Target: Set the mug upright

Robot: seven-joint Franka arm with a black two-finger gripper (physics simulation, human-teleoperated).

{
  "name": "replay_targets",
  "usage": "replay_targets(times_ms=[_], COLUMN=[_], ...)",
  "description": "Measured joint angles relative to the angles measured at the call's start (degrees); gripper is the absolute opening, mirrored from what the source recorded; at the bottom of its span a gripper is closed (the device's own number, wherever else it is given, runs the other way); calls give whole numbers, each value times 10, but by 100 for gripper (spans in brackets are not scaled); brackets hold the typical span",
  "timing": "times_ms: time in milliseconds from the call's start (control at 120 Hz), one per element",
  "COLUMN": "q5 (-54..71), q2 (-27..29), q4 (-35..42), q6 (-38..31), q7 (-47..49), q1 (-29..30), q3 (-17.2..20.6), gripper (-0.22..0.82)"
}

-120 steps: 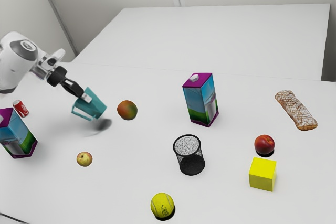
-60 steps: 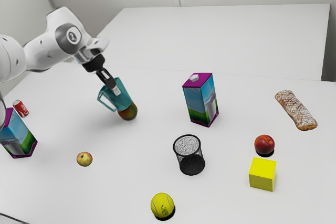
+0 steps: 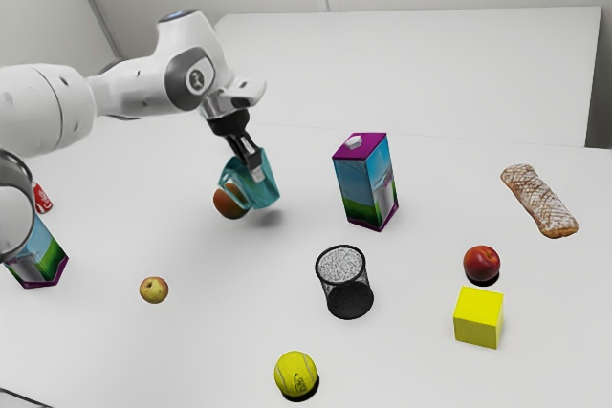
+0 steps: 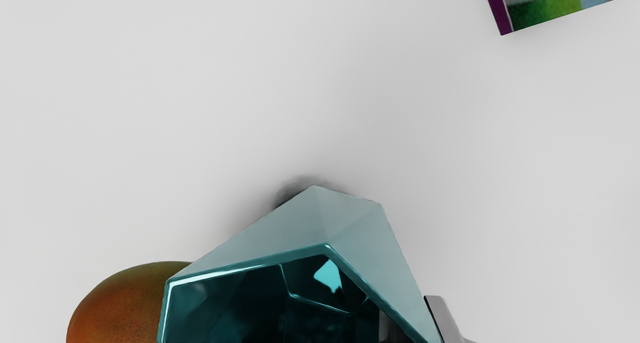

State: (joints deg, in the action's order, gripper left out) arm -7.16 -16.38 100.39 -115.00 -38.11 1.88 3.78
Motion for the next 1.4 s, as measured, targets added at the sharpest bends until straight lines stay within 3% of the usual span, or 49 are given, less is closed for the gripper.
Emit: replay_targets(times_ms=[175, 442, 742, 925, 1033, 1233, 1400], q5=[24, 36, 66, 66, 66, 66, 77], q2=[-9, 58, 57, 63, 76, 118, 119], q4=[15, 119, 160, 161, 162, 143, 6], q6=[-31, -58, -97, -109, -110, -80, -2], q7=[44, 103, 159, 180, 189, 211, 247], q1=[-25, -44, -46, -53, -53, -52, -47], q3=[0, 2, 5, 6, 6, 7, 6], gripper=[-16, -16, -16, 21, 37, 51, 56])
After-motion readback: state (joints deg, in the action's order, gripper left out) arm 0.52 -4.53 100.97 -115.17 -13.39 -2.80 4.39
